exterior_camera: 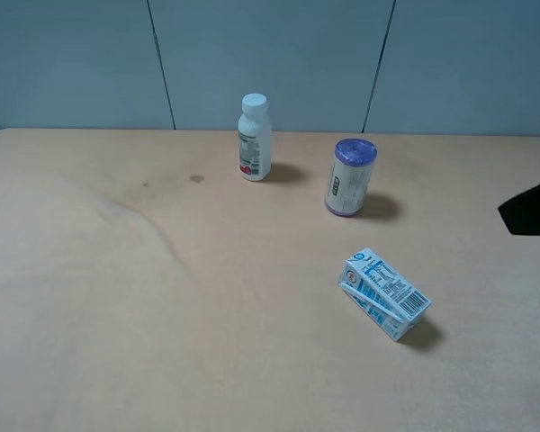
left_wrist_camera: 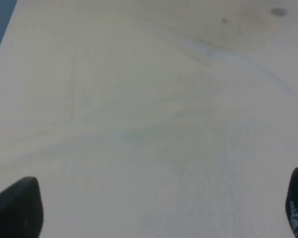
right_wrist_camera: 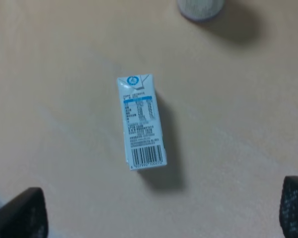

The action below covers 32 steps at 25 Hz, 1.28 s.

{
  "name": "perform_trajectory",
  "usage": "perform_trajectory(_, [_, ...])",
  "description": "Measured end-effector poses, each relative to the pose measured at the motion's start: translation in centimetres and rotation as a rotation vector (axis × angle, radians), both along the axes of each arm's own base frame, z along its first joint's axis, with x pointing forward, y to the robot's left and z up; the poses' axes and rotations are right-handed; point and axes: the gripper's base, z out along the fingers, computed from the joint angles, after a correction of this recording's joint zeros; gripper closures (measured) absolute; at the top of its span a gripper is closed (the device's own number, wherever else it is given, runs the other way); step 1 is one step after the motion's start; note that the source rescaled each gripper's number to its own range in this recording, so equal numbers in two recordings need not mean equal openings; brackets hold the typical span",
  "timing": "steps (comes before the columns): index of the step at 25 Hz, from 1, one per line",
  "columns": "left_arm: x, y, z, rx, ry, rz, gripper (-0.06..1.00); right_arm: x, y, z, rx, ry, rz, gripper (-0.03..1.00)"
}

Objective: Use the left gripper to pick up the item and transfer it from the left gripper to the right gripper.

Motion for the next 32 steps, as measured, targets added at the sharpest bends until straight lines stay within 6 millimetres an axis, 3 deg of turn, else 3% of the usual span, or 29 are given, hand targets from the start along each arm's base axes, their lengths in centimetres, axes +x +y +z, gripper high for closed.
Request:
perform_trajectory(8, [0.0,0.0,0.0,0.0,0.0,0.0,-0.03,-4.1,-2.7,-2.9,0.097,-0.142,-0.003,-0.03])
perform_trajectory(16, [0.0,0.0,0.0,0.0,0.0,0.0,-0.03,-7.5,-5.0,-3.8,0.184,-0.284,-0.005,-0.03])
perform_trajectory(25, [0.0,0.0,0.0,0.0,0.0,0.0,-0.03,-8.4,-5.7,-6.7,0.187,-0.255,-0.033,-0.03])
perform_trajectory(32, [0.0,0.0,0.0,0.0,0.0,0.0,-0.03,-8.2,-5.6,-7.2,0.177,-0.254,-0.038,-0.03])
